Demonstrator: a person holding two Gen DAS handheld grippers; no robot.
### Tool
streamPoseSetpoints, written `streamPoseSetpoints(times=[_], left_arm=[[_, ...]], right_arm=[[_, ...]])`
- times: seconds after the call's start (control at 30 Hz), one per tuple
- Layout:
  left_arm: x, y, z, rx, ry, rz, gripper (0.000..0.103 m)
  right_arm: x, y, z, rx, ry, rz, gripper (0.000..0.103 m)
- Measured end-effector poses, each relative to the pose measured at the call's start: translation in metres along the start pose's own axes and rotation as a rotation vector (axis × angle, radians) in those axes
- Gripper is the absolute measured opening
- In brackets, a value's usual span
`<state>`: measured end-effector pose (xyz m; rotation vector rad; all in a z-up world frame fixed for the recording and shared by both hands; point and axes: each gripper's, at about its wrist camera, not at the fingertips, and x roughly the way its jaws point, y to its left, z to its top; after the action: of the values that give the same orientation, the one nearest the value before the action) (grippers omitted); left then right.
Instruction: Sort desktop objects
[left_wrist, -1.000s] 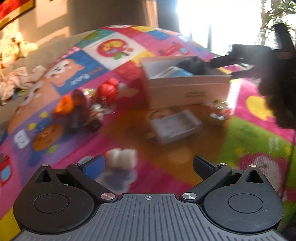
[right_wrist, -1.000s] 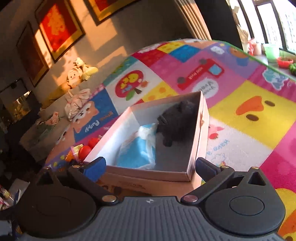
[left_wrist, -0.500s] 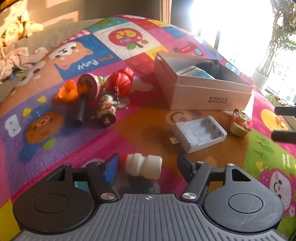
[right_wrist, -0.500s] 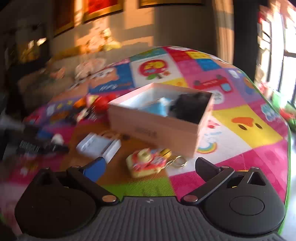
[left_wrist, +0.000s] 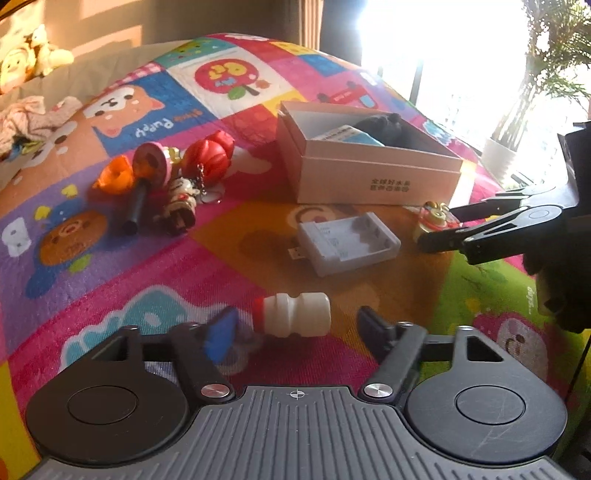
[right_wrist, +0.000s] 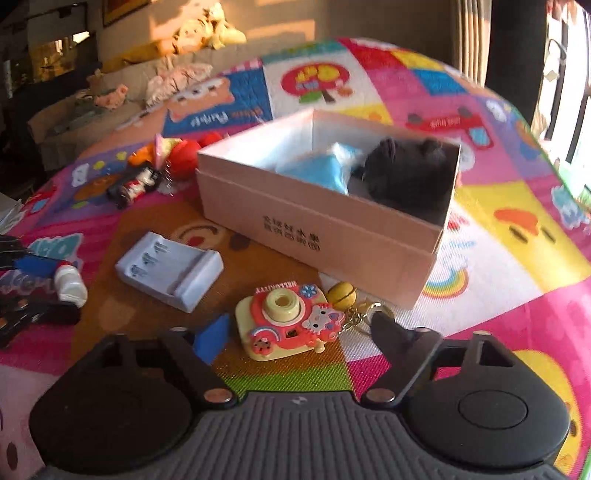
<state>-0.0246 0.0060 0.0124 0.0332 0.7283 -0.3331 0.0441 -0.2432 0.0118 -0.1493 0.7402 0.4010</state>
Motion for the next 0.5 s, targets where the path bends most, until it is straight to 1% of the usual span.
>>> streamPoseSetpoints(times=[0.03,0.07,0.1,0.17,0.2,0.23,0.27,0.3,0.43,0.5], left_arm=[[0.001,0.0,0.0,0.002,-0.002,0.004,0.079],[0.002,0.0,0.001,0.002,-0.001,0.011,0.079],[0.004,0.0,0.001,0.0,0.0,0.019,0.079],[0.009,0.0,0.002,-0.004,0.001,0.034,0.074],[0.01,0.0,0.003,-0.003,-0.001,0.044,0.069],[0.011,0.0,0.004,0.0,-0.003,0.053,0.059],[0.011,-0.001,0.005,0.008,-0.003,0.062,0.055],[0.01,-0.003,0.005,0.02,-0.003,0.068,0.048],[-0.001,-0.008,0.007,0.047,-0.014,0.044,0.048],[-0.013,-0.015,0.015,0.072,-0.058,0.029,0.048]], right_arm=[[0.001,0.0,0.0,0.003,-0.004,-0.002,0.072],[0.0,0.001,-0.001,0.0,-0.007,-0.003,0.063],[-0.001,0.002,0.0,-0.004,-0.006,-0.006,0.063],[-0.005,0.002,0.0,0.006,0.0,-0.008,0.063],[-0.008,0.001,-0.001,0.012,0.003,-0.008,0.063],[-0.011,0.001,-0.002,0.011,0.004,-0.009,0.063],[-0.015,0.002,-0.003,0.009,0.004,-0.01,0.063],[-0.02,0.002,-0.003,0.008,0.004,-0.012,0.063],[-0.049,0.001,-0.003,0.008,-0.006,-0.006,0.063],[-0.069,0.001,0.001,0.006,-0.031,-0.006,0.063]])
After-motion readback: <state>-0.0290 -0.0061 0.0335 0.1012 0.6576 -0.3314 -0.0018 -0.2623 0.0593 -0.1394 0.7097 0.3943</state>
